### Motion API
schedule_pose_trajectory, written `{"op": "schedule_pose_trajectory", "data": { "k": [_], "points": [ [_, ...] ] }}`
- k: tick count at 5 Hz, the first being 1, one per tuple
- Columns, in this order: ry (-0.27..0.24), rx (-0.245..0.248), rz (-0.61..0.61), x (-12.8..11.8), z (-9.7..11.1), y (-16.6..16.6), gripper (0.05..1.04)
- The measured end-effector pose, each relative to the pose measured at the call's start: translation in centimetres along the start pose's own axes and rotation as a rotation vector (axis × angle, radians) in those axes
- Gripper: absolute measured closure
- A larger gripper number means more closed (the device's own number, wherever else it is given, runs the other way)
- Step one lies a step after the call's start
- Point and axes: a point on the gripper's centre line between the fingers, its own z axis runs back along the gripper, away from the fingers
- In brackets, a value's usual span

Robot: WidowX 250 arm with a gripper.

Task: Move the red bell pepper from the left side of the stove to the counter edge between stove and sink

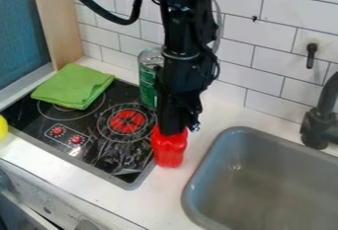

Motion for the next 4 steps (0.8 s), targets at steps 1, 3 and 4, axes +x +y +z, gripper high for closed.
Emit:
{"op": "schedule_pose_trajectory", "data": {
  "k": [1,3,4],
  "points": [
    [0.014,-0.022,-0.011,-0.14,0.02,-0.3,0.977],
    [0.036,-0.017,0.005,-0.25,-0.09,-0.08,0.72],
    [0.034,-0.007,0.025,-0.51,0.33,0.07,0.37]
  ]
}}
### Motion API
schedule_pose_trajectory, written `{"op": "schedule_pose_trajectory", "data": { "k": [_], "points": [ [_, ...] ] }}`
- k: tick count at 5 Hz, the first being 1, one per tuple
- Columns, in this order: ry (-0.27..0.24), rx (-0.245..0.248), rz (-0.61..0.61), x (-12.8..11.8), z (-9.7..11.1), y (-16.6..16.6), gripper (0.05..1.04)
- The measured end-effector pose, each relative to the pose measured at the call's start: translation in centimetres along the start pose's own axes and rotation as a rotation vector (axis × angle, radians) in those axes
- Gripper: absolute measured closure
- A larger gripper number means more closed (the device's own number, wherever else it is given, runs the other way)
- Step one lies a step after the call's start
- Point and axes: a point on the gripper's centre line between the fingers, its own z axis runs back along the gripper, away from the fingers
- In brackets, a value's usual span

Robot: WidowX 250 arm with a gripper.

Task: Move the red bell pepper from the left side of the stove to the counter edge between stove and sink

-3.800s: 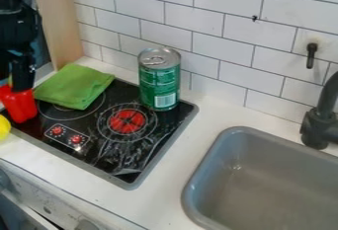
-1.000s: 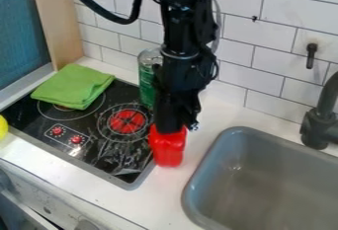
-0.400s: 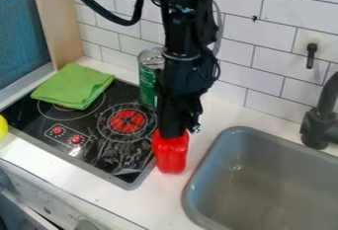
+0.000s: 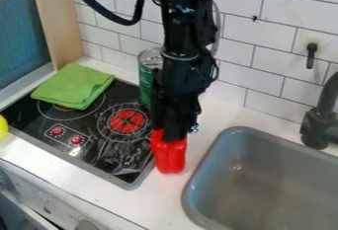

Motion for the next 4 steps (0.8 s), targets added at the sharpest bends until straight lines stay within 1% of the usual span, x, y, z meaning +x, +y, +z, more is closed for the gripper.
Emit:
{"op": "schedule_pose_trajectory", "data": {
  "k": [1,2,3,4],
  "points": [
    [-0.082,0.03,0.046,-1.6,2.9,0.6,0.129],
    [-0.164,0.059,0.115,-5.0,6.3,1.9,0.077],
    [-0.13,0.132,0.233,-9.7,7.3,4.3,0.081],
    [-0.047,0.166,0.396,-13.3,6.2,7.4,0.083]
  ]
}}
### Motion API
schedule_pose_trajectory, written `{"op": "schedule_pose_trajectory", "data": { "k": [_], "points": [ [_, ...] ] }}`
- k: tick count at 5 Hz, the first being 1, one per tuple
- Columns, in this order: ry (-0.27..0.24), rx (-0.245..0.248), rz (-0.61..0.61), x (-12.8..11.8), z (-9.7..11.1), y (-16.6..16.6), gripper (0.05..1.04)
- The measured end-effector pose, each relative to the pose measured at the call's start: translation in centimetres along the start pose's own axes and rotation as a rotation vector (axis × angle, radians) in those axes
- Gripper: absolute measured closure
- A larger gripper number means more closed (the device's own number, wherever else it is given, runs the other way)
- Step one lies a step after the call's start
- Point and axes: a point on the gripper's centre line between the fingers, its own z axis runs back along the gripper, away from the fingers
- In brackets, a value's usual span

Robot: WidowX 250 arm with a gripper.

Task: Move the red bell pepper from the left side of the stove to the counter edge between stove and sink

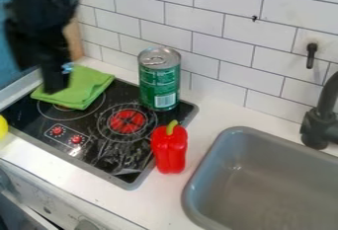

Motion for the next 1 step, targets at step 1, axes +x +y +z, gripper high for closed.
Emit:
{"op": "schedule_pose_trajectory", "data": {
  "k": [1],
  "points": [
    [0.064,-0.007,0.125,-1.21,-2.39,4.12,0.083]
  ]
}}
